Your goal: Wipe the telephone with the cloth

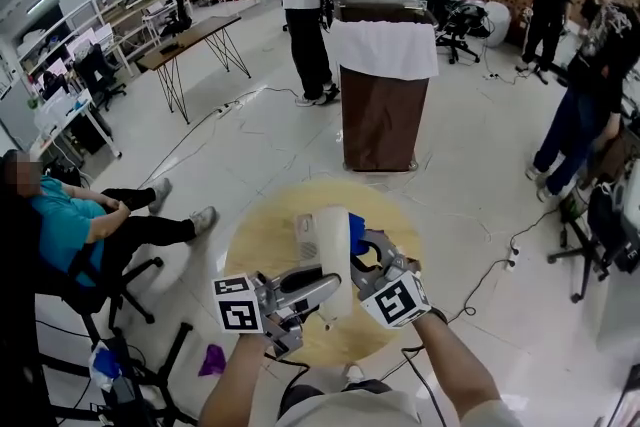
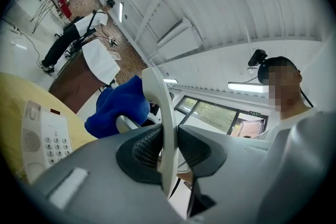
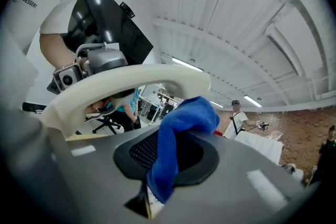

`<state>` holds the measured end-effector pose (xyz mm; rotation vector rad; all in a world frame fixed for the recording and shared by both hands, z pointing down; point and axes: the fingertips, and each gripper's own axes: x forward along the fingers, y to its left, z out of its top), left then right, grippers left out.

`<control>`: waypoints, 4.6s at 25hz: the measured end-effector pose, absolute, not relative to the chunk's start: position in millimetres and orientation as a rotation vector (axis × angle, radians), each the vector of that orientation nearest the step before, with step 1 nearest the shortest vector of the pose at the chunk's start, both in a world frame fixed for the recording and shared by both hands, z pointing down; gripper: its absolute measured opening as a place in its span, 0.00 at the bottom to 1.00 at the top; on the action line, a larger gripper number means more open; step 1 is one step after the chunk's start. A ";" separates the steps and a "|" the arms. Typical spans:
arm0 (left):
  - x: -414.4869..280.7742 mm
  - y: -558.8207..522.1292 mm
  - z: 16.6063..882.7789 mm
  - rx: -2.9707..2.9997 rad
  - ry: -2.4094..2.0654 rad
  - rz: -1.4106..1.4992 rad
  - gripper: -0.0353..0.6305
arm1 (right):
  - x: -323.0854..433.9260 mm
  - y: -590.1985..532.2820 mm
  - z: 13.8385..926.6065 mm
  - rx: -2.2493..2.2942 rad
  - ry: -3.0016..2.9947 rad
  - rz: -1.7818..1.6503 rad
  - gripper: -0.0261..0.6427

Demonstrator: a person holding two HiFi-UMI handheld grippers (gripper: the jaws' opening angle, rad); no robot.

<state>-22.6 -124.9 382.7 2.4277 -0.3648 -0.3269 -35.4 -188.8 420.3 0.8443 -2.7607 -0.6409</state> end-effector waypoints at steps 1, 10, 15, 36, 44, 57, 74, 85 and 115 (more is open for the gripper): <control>-22.9 -125.9 381.3 2.426 -0.365 -0.330 0.18 | -35.3 -186.8 422.2 0.840 -2.760 -0.648 0.13; -24.8 -131.6 374.0 2.402 -0.369 -0.339 0.18 | -38.2 -165.1 436.4 0.850 -2.694 -0.789 0.13; -25.6 -136.2 370.0 2.399 -0.377 -0.354 0.18 | -38.8 -153.9 449.2 0.829 -2.682 -0.801 0.13; -37.1 -155.7 376.0 2.365 -0.434 -0.386 0.18 | -45.5 -99.4 520.6 0.749 -2.694 -0.589 0.13; -52.9 -160.2 400.6 2.351 -0.502 -0.383 0.18 | -16.5 -104.9 528.8 0.885 -2.713 -0.395 0.13; -100.7 -203.7 528.3 2.156 -0.641 -0.339 0.18 | -5.5 -115.9 514.6 0.940 -2.753 -0.281 0.13; -120.6 -255.8 627.6 1.963 -0.576 -0.262 0.18 | -7.0 -153.7 523.4 0.883 -2.711 -0.194 0.13; -124.6 -262.8 640.1 1.901 -0.534 -0.211 0.18 | -10.7 -156.4 527.7 0.849 -2.695 -0.190 0.13; -131.8 -221.2 527.3 2.277 -1.022 -0.181 0.10 | -39.9 -134.8 477.3 1.000 -2.803 -0.045 0.13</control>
